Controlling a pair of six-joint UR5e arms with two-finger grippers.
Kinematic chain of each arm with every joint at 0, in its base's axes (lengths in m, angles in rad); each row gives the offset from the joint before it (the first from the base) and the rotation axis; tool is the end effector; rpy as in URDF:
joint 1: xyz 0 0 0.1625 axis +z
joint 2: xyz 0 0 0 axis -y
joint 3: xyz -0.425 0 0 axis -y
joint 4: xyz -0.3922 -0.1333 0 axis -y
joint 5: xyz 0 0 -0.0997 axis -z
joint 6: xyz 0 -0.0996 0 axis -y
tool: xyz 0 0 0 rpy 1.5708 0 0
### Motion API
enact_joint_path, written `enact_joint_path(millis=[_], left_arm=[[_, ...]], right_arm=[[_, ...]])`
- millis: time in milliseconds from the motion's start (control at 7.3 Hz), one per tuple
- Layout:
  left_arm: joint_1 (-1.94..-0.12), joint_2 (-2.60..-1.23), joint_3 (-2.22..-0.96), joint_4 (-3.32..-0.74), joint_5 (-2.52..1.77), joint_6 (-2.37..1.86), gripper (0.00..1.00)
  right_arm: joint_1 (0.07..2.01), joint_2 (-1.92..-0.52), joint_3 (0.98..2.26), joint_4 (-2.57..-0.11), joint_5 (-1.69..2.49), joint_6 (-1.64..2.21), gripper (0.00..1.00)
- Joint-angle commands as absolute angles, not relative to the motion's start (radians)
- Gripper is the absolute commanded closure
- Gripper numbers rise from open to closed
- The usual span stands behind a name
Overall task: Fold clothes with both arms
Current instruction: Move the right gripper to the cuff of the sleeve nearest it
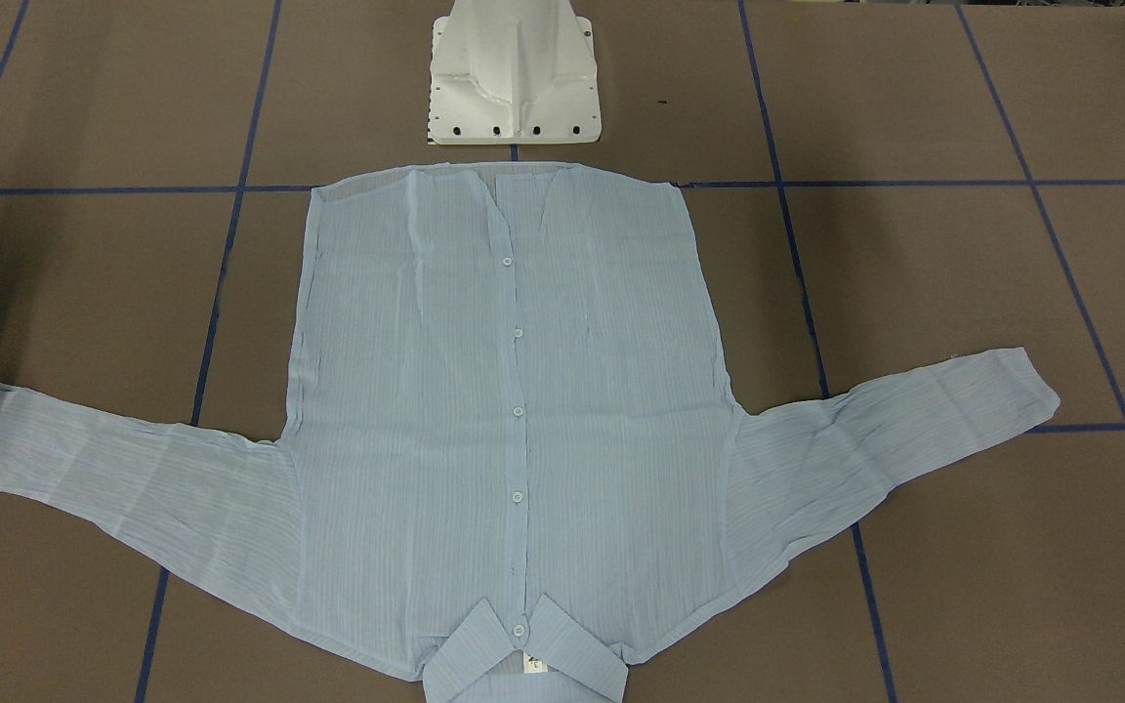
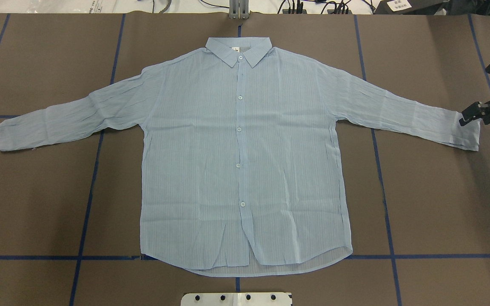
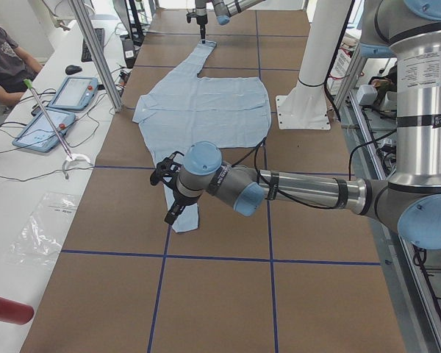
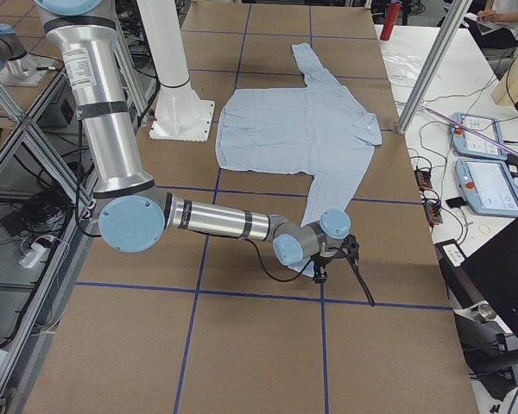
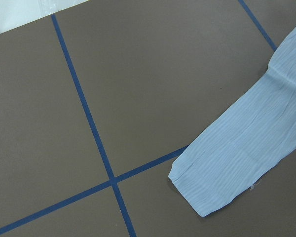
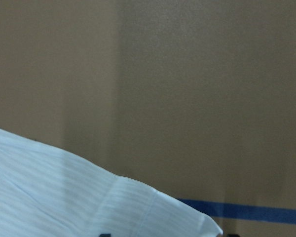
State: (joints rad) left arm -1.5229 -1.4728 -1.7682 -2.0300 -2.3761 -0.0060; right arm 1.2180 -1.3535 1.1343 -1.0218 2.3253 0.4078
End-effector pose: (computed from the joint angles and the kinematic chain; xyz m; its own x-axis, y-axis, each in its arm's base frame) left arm -0.0389 -0.4722 0.5522 0.6740 0.4098 -0.6146 -0.0366 0.8495 0.5263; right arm -0.1436 -0.5783 0.6992 0.6870 -0.0701 0.7233 0.0593 0.9974 0.0403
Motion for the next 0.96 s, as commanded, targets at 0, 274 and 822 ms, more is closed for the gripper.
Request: enact_joint_path(millis=[0, 274, 822], left_arm=[[-1.523, -1.474, -1.782, -2.029, -2.376, -0.008, 0.0], [-1.523, -1.474, -1.798, -2.028, -2.376, -0.008, 0.0], [-1.52, -1.477, -1.802, -2.028, -2.378, -0.008, 0.0]], right_arm=[[1.218, -1.353, 1.12, -1.023, 2.319, 0.408, 0.41], [1.223, -1.353, 1.121, -1.023, 2.319, 0.425, 0.94], [1.255, -1.348, 1.246, -1.029, 2.368, 0.463, 1.0]])
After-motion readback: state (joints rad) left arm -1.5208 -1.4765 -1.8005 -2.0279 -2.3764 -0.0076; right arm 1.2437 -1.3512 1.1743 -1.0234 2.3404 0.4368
